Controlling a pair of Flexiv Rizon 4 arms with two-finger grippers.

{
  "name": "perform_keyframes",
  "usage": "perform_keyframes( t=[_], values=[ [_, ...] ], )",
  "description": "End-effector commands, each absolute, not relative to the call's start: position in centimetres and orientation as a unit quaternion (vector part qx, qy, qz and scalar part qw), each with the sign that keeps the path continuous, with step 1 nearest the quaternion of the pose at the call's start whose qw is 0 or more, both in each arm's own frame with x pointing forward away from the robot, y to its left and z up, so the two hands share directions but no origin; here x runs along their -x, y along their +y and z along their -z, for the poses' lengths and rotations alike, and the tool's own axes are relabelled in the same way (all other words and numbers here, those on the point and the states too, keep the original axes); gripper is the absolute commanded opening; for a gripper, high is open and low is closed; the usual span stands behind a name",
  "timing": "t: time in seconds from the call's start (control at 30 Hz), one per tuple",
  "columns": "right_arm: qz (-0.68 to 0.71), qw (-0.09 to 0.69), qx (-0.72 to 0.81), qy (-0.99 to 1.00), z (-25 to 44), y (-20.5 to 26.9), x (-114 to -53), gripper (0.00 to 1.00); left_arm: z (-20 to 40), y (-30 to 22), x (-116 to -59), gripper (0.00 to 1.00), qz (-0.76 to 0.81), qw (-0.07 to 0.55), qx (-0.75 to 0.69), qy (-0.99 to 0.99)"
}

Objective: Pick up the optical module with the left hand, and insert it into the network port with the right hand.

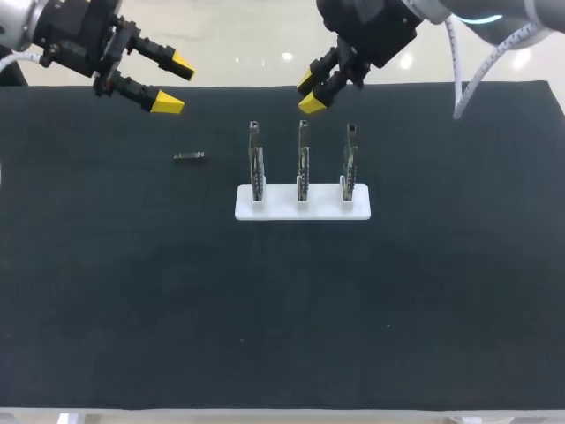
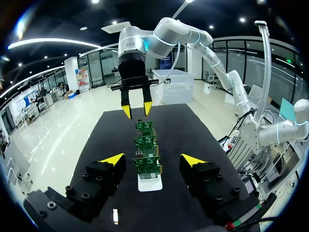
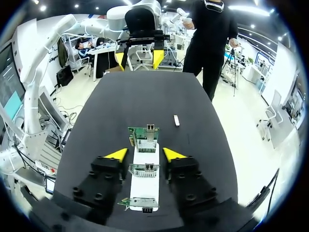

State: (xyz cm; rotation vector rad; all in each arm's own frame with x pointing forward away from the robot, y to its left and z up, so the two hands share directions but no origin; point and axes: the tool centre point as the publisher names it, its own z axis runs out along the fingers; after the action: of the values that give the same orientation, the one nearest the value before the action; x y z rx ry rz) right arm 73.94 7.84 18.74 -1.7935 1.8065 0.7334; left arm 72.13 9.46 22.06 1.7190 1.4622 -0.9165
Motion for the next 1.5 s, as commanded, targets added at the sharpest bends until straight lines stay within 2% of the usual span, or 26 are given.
perform_keyframes(
  t=[0.03, 1.5],
  values=[
    [-0.269, 0.247, 0.657, 0.66, -18.1, 7.9, -73.7, 0.0, -22.1, 9.4, -72.2, 1.0, 0.352, 0.344, -0.663, 0.564],
    [-0.266, 0.25, 0.673, 0.643, -15.0, 7.8, -73.9, 0.0, -22.1, 9.4, -72.2, 1.0, 0.352, 0.344, -0.663, 0.564]
  ],
)
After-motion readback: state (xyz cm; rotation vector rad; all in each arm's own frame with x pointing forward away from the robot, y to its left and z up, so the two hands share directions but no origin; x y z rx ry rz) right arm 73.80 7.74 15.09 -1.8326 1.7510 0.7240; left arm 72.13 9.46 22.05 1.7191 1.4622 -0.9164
